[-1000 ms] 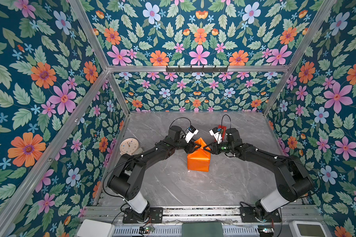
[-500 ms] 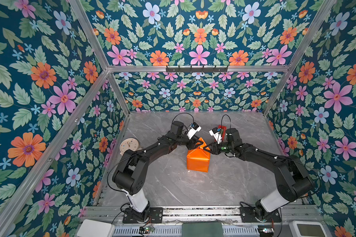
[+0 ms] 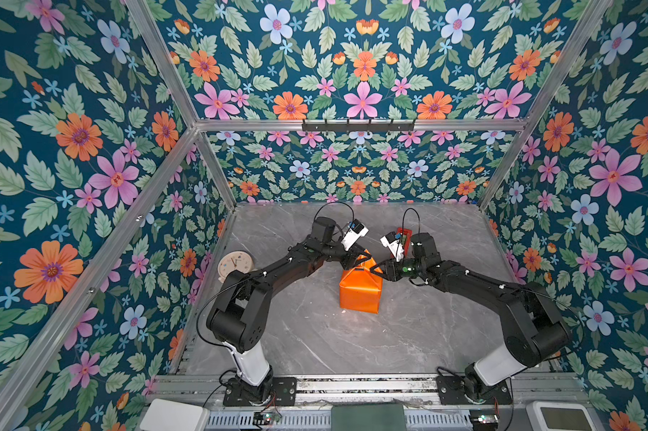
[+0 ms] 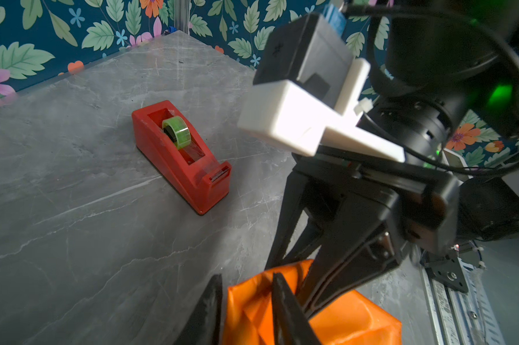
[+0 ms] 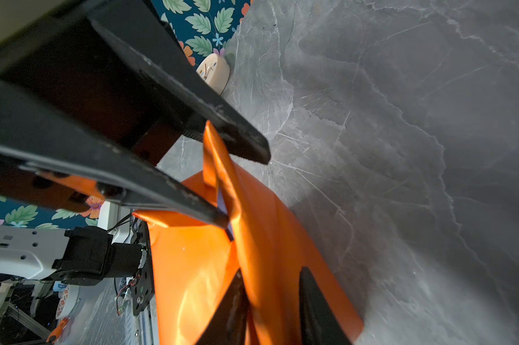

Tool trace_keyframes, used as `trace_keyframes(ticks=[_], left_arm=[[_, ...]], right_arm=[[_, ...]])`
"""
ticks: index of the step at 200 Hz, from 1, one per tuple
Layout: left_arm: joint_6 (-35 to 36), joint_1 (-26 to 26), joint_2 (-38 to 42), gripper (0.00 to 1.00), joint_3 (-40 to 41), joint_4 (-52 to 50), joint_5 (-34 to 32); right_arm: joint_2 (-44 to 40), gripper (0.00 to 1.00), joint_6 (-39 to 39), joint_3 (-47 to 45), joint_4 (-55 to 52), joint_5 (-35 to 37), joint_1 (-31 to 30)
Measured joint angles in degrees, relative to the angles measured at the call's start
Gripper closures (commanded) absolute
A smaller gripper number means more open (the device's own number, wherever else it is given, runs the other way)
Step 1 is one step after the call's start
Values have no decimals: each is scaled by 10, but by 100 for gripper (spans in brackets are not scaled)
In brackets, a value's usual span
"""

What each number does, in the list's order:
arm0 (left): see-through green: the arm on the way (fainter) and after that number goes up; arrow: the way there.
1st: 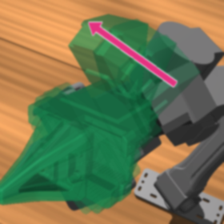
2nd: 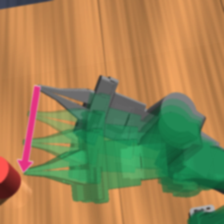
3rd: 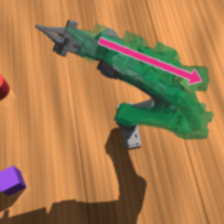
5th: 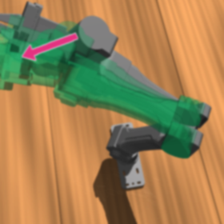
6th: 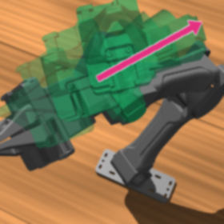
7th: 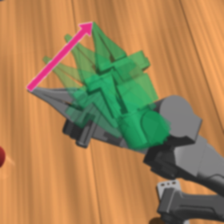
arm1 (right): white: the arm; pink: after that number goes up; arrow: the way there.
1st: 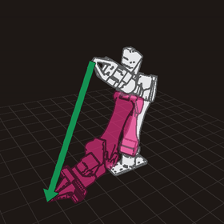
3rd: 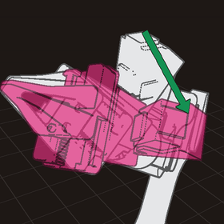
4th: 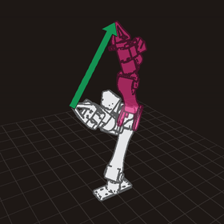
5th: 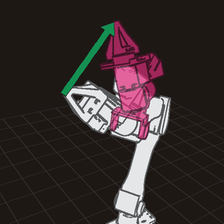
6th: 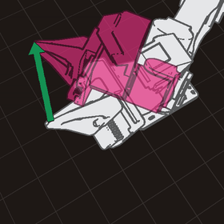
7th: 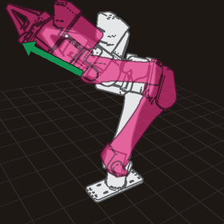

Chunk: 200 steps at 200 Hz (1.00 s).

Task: Wrap a gift box in wrapping paper
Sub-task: Fold the seventh fold of the wrapping paper on the gift box.

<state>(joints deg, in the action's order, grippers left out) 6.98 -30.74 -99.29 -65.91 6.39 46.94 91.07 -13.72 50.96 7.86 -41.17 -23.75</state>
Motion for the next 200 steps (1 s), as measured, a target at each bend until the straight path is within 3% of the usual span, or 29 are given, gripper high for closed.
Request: trace_keyframes(ticks=[69, 100, 160, 200], left_arm=[[0, 0, 13, 88, 10, 4, -4], [-4, 0, 23, 100, 20, 9, -11], [-25, 0, 63, 100, 77, 61, -64], [-41, 0, 87, 100, 112, 95, -108]], right_arm=[[1, 70, 0, 9, -13, 4, 0], [1, 66, -2, 18, -21, 9, -1], [-6, 44, -24, 47, -55, 33, -1], [-31, 37, -51, 42, -85, 49, -2]])
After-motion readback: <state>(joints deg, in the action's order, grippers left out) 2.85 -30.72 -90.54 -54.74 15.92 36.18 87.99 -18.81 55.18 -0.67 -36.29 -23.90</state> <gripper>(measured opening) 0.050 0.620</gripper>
